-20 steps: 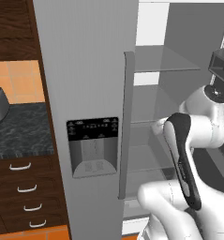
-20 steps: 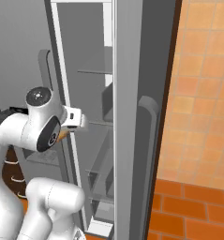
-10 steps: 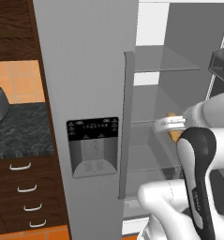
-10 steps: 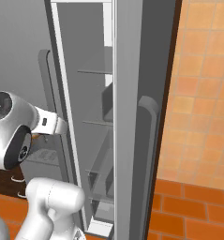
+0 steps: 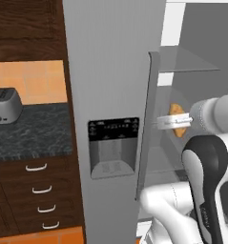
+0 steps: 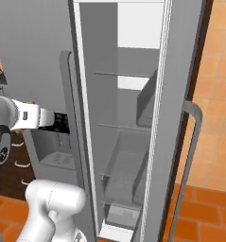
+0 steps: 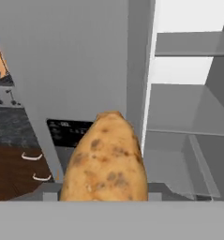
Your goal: Place one potato and one fish in each tupperware on the nearby counter, to pack two identical lunches.
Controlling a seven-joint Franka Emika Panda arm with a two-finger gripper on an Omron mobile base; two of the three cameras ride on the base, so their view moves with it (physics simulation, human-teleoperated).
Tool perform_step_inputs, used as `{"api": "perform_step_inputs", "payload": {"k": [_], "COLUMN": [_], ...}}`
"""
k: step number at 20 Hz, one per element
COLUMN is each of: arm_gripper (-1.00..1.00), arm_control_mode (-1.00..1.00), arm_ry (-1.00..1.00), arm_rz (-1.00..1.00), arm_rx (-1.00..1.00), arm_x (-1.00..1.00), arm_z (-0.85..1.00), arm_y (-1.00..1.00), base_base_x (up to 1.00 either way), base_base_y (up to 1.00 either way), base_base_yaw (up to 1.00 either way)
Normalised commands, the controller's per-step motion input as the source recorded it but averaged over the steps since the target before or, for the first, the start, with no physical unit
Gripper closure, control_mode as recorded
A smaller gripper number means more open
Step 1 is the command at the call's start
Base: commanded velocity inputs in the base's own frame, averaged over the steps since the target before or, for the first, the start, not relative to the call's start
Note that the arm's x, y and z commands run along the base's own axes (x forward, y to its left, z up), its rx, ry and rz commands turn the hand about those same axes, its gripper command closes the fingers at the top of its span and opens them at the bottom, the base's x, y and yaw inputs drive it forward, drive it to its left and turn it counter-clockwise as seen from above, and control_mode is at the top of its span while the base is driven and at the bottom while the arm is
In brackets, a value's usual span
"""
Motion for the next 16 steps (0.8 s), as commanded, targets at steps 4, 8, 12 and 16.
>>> {"api": "perform_step_inputs", "payload": {"k": [4,8,12,16], "arm_gripper": [1.0,1.0,1.0,1.0], "arm_control_mode": [1.0,1.0,1.0,1.0], "arm_ry": [0.0,0.0,0.0,0.0], "arm_rz": [0.0,0.0,0.0,0.0], "arm_rx": [0.0,0.0,0.0,0.0], "arm_x": [0.0,0.0,0.0,0.0], "arm_z": [0.0,0.0,0.0,0.0], "arm_y": [0.0,0.0,0.0,0.0], "base_base_x": [-0.02,-0.26,-0.05,0.0], "base_base_y": [1.0,1.0,1.0,1.0], "base_base_yaw": [0.0,0.0,0.0,0.0]}}
